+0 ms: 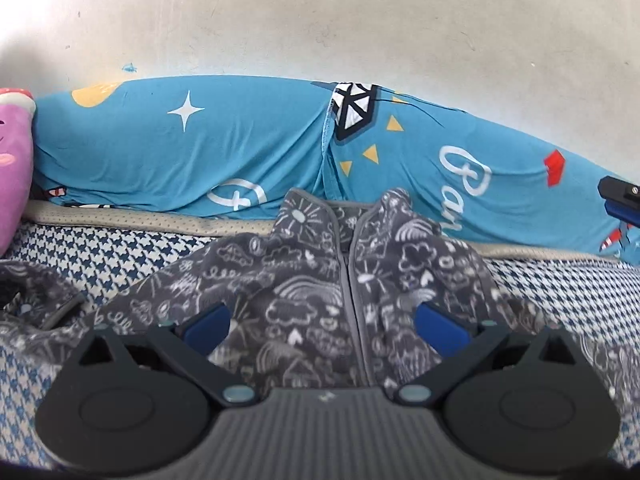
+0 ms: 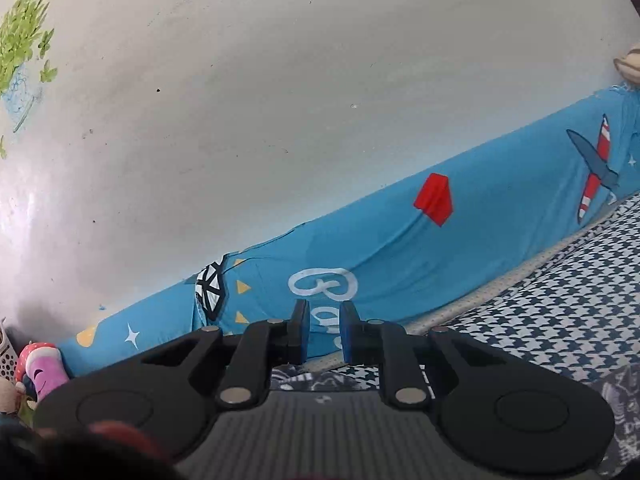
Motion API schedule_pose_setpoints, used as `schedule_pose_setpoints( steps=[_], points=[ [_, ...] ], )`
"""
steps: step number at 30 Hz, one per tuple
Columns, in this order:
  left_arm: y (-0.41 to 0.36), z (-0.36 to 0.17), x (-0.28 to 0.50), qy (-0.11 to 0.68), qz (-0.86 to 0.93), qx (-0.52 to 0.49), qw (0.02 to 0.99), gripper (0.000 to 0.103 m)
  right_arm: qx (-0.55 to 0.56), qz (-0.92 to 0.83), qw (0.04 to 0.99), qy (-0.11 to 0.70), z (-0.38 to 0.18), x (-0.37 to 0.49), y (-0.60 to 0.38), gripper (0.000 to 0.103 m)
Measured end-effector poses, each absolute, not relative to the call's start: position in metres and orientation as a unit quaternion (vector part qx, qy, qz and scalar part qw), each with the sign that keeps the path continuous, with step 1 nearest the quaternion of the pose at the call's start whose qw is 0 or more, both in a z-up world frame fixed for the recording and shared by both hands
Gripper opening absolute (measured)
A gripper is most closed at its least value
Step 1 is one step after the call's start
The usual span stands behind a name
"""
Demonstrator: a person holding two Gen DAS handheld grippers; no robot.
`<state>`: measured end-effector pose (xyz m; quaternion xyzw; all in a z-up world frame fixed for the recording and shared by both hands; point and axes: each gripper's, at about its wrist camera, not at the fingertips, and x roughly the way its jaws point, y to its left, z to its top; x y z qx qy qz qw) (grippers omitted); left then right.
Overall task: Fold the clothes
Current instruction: 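Lower the fleece onto the bed and open the right gripper, then grasp the fleece sleeve cuff with the right gripper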
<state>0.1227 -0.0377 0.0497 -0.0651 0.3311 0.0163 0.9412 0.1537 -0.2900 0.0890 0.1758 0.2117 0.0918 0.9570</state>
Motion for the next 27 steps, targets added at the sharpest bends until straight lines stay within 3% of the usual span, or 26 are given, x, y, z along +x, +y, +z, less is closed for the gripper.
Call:
schedule_pose_setpoints(
  steps=[17, 27],
  points=[
    [-0.041, 0.037, 0.032, 0.365, -0.001, -0.064, 0.929, 0.103, 0.133, 0.012, 0.945, 0.299, 0.054, 0.100, -0.338, 0.017],
    [-0.049, 0.030, 0.036, 0.367, -0.003, -0.050, 0.929, 0.103, 0.215, -0.178, 0.888, 0.366, 0.011, 0.084, -0.462, 0.019]
  ],
)
